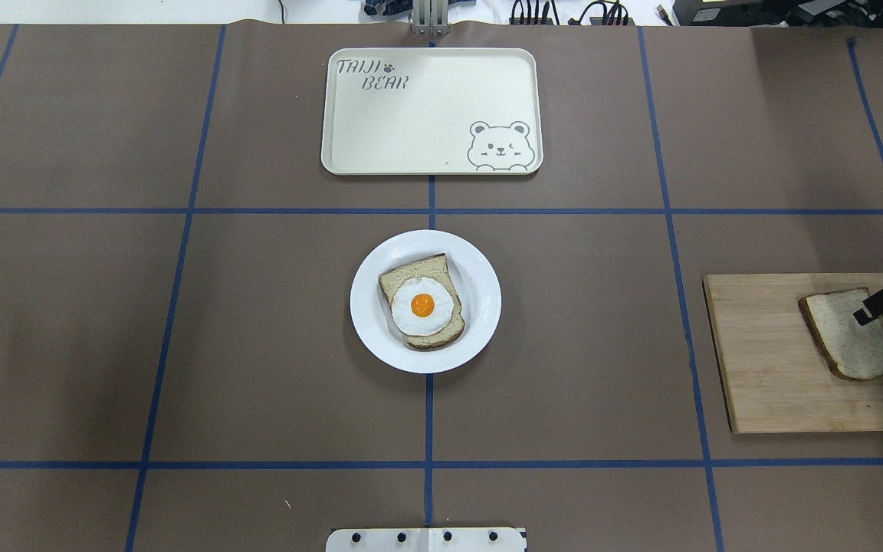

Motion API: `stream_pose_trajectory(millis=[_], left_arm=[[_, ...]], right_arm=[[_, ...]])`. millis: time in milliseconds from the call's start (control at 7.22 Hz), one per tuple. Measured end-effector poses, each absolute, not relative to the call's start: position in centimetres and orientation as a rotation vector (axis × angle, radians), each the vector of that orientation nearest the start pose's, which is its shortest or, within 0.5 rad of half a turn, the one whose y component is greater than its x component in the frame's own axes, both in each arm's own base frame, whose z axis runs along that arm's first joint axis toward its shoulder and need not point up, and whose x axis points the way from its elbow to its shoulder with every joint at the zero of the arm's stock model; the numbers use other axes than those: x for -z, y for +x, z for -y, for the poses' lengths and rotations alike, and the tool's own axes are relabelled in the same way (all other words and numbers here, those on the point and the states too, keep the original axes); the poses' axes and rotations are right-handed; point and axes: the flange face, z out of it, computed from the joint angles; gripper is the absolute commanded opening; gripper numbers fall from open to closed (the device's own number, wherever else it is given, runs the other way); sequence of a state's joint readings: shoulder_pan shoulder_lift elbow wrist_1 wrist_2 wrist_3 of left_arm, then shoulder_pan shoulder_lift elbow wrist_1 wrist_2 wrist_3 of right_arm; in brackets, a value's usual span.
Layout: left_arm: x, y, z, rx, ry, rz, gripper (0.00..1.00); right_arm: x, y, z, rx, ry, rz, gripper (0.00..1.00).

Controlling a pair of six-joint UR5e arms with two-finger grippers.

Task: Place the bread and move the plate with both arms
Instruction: 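Lower the right gripper onto the bread slice on the wooden board and grasp it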

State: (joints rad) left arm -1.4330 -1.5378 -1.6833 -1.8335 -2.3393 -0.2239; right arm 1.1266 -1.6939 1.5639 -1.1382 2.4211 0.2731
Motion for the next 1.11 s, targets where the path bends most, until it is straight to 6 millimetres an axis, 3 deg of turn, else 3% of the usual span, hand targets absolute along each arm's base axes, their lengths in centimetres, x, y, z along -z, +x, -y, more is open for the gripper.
stream_pose_trajectory(millis=[554,692,831,1108], left_arm=[[-58.74,0.41,49.82,-0.052,0.188,-0.810,0.99],[-58.73,0.43,49.73,-0.053,0.185,-0.819,0.99],[-58.70,0.48,49.64,-0.054,0.182,-0.830,0.99],[-58.71,0.49,49.56,-0.055,0.180,-0.836,0.99]], right_arm=[[-67.60,-14.16,43.16,0.285,-0.044,0.887,0.53],[-67.80,-14.20,43.24,0.283,-0.048,0.886,0.33],[-67.89,-14.28,43.39,0.282,-0.049,0.886,0.00],[-67.82,-14.43,43.65,0.283,-0.049,0.889,0.00]])
